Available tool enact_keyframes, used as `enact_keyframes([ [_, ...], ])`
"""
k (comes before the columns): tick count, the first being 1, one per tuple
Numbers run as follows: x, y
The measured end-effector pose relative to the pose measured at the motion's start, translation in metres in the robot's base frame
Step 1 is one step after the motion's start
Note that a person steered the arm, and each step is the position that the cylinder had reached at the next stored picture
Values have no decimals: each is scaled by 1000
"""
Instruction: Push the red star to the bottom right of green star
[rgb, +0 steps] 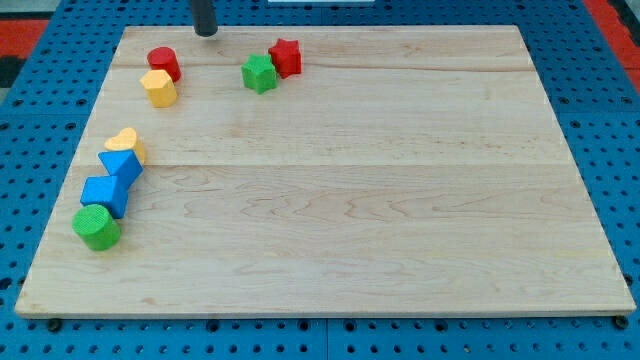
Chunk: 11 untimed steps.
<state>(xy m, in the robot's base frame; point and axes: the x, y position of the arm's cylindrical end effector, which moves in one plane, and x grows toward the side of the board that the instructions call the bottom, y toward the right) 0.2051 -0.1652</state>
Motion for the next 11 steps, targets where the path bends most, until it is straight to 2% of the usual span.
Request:
enact_keyframes([
  [1,18,3],
  [2,29,45],
  [3,29,116],
  [4,32,147],
  [8,73,168],
  [10,22,166],
  [11,5,127],
])
